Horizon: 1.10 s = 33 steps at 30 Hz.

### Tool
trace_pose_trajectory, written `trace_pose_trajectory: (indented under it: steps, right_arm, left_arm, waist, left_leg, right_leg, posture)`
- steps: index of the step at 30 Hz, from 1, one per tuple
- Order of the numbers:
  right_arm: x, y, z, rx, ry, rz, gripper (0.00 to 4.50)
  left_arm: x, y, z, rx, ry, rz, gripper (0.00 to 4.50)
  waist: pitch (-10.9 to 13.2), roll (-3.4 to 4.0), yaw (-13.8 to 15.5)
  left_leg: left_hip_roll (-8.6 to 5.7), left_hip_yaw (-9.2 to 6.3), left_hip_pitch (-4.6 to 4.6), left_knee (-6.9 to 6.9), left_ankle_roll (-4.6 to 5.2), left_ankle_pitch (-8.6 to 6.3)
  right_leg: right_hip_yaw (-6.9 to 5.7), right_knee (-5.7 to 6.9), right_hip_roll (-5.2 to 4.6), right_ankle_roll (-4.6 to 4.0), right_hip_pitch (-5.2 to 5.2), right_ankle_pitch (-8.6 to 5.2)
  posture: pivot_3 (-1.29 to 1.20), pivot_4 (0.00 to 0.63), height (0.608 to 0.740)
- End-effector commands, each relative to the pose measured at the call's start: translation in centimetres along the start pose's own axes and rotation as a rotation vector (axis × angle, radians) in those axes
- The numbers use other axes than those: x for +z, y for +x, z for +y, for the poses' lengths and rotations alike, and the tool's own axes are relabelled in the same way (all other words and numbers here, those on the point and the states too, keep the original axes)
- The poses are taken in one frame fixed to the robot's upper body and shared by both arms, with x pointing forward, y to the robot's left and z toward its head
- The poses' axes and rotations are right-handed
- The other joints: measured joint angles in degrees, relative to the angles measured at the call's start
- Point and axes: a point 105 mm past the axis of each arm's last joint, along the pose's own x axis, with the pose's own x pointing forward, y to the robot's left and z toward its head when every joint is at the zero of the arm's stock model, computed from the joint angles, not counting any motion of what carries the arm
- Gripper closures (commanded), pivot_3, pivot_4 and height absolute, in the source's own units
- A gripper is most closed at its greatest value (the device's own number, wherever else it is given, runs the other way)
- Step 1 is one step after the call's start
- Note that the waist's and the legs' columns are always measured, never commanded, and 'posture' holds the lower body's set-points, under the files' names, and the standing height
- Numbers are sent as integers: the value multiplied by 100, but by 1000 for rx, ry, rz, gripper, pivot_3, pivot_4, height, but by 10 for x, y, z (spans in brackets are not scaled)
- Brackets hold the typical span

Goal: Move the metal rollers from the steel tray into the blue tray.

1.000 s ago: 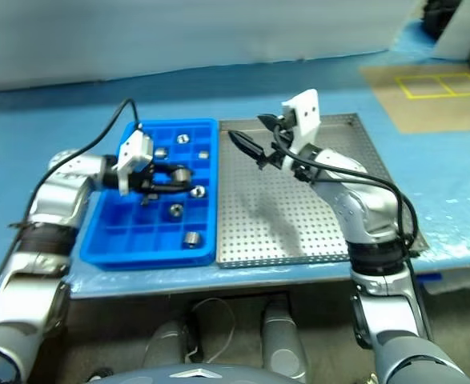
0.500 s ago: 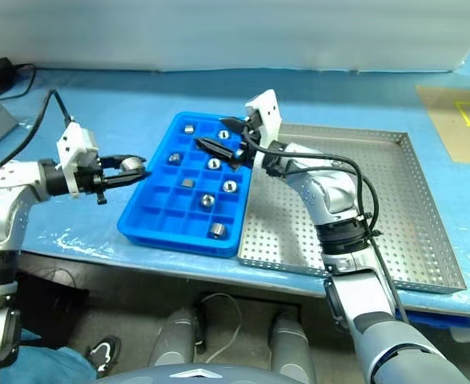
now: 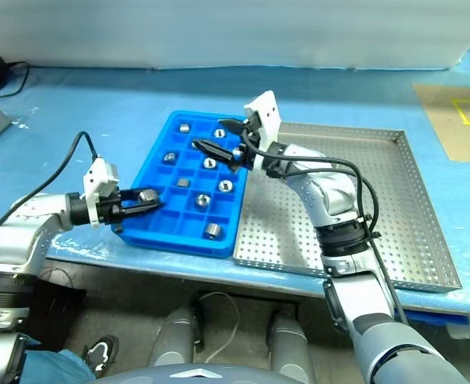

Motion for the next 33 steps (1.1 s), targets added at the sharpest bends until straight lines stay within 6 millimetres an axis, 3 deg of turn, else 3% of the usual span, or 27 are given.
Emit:
trace_pose_trajectory:
  steps: [1,8,13,19,20,25,29,33]
  right_arm:
    - [15,-5,1,-12,-38,-47,0]
    - [15,-7,-1,-29,-40,-47,0]
    - [15,-8,-2,-36,-42,-48,0]
    - [16,-10,-3,-44,-46,-50,0]
    - [16,-10,-4,-46,-46,-50,0]
    - [17,-11,-5,-52,-49,-51,0]
    - [18,-13,-6,-63,-54,-53,0]
    - [26,-18,-13,-101,-67,-74,0]
  left_arm:
    - [-1,4,-6,-45,13,20,3202]
    - [-11,11,-25,-131,-13,56,3202]
    - [-21,13,-23,-121,-15,89,3202]
    - [-21,16,-13,-78,-2,104,1295]
    - [-19,17,-12,-79,4,99,1295]
    - [2,25,-7,-71,43,32,1295]
    - [45,44,6,-10,89,-132,1295]
    - [81,75,23,79,154,-259,1295]
  waist:
    - [0,0,-7]
    - [0,-1,-23]
    - [-1,0,-26]
    - [-1,0,-29]
    - [-1,0,-27]
    - [-1,0,-26]
    - [-1,-1,6]
    - [-2,-3,-16]
  left_leg:
    - [0,1,3,0,0,0]
    - [11,1,7,0,-5,3]
    - [42,2,11,0,-7,4]
    - [76,6,24,-1,-32,19]
    - [77,7,26,-1,-33,20]
    - [78,8,29,-1,-37,22]
    - [79,8,26,1,-39,24]
    - [78,8,27,14,-43,26]
  right_leg:
    - [2,0,0,0,2,0]
    - [4,3,13,-2,1,1]
    - [9,0,48,-13,1,6]
    - [14,2,83,-30,1,13]
    - [14,2,84,-31,2,13]
    - [16,4,85,-36,3,17]
    - [14,6,85,-45,5,22]
    - [15,7,84,-51,13,29]
  posture:
    - [-38,150,740]
    - [-50,150,740]
    - [-57,150,740]
    - [-65,150,740]
    - [-66,150,740]
    - [-78,150,740]
    - [-98,150,740]
    - [-137,150,740]
